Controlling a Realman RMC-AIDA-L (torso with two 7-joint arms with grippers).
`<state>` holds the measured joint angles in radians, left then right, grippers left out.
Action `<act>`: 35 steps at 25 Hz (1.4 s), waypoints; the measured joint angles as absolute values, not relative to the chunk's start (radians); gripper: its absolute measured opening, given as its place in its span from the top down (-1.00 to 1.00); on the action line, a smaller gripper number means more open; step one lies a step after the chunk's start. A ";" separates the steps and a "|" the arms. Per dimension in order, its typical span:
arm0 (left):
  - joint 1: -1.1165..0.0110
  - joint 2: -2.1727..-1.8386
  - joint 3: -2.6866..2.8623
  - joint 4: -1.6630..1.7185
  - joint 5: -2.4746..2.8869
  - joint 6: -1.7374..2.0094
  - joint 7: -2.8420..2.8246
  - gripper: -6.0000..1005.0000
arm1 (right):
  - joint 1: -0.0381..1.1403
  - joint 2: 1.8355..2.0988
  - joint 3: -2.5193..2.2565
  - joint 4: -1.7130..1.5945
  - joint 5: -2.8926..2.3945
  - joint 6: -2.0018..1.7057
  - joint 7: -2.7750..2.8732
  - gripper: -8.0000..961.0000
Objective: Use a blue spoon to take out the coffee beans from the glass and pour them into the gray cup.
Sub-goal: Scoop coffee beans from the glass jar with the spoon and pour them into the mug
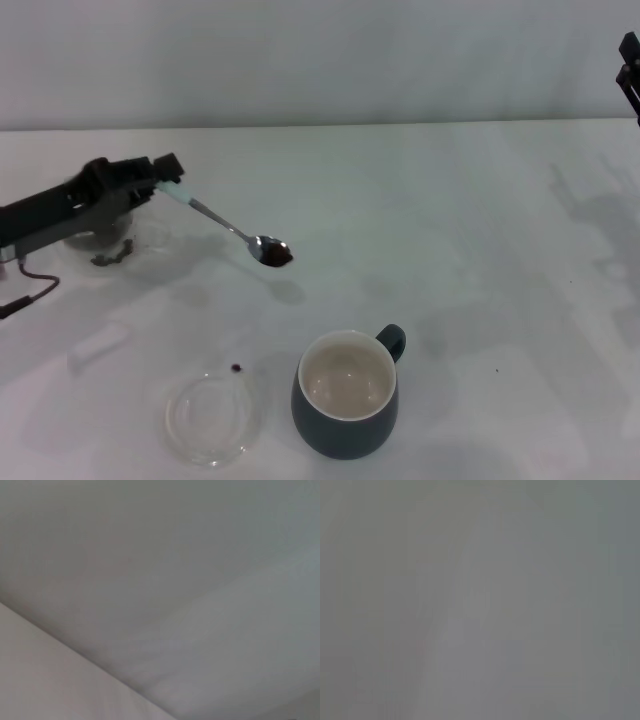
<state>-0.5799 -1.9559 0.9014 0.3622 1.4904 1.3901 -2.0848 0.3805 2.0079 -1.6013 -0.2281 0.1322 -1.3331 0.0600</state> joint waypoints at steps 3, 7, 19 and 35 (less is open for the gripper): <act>-0.593 -1.960 0.932 0.365 1.492 1.400 -2.088 0.73 | 0.380 2.008 -1.601 -0.217 0.146 -1.337 0.060 -0.53; -0.608 -1.970 0.949 0.364 1.508 1.417 -2.088 0.73 | 0.380 2.008 -1.601 -0.210 0.150 -1.337 0.060 -0.53; -0.625 -1.989 1.008 0.369 1.539 1.458 -2.080 0.73 | 0.378 2.008 -1.601 -0.185 0.164 -1.336 0.064 -0.53; -0.632 -1.993 1.009 0.496 1.656 1.463 -2.095 0.73 | 0.355 2.008 -1.602 -0.181 0.164 -1.344 0.067 -0.53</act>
<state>-0.6323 -1.9935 1.0095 0.4961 1.6562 1.4626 -2.0947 0.3547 2.0078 -1.6023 -0.1809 0.1642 -1.3439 0.0675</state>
